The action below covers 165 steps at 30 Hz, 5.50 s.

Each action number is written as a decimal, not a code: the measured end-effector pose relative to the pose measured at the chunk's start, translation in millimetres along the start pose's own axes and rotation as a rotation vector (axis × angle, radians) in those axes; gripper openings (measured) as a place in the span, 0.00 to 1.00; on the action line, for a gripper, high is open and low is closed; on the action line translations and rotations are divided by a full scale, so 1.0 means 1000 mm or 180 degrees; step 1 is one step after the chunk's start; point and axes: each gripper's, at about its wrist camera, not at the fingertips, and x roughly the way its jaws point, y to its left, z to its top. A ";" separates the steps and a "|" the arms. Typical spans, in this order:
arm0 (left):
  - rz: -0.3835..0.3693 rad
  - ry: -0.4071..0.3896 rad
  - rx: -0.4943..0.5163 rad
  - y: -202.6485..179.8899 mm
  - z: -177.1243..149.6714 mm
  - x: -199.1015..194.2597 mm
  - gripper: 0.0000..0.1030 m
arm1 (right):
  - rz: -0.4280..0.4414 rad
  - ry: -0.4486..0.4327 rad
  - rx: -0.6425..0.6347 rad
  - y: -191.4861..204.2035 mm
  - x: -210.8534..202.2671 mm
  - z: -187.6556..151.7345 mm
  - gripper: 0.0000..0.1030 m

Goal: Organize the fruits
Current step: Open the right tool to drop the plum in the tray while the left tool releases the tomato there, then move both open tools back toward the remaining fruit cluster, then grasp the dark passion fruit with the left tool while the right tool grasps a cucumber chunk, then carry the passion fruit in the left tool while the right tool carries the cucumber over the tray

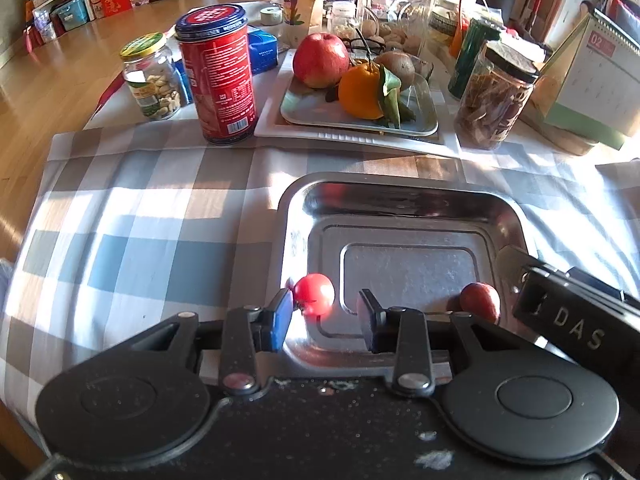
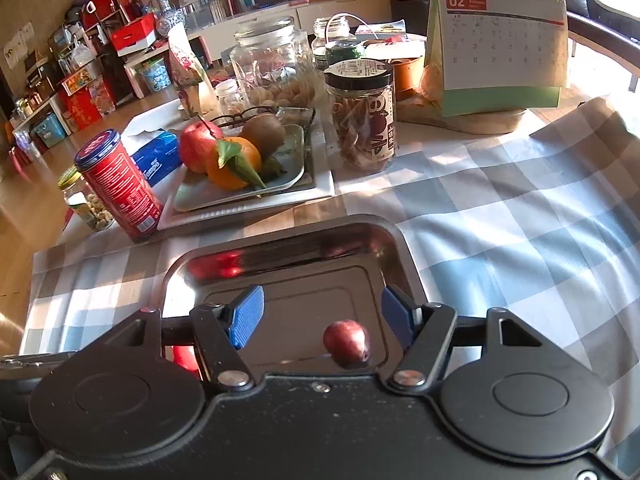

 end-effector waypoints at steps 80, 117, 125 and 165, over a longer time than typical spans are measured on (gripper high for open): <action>-0.0075 -0.0046 0.0582 -0.009 -0.159 0.004 0.45 | -0.0381 0.0552 -0.0021 -0.072 -0.041 -0.111 0.60; -0.0158 -0.0149 0.0532 -0.006 -0.149 0.012 0.42 | -0.0127 0.0822 0.0313 -0.085 -0.032 -0.105 0.40; -0.0189 -0.0132 0.0478 -0.004 -0.148 0.013 0.42 | -0.0102 0.0790 0.0256 -0.087 -0.033 -0.097 0.37; -0.0145 -0.0502 0.0231 -0.016 -0.112 -0.024 0.42 | -0.0029 0.0114 -0.0042 -0.039 -0.048 -0.064 0.37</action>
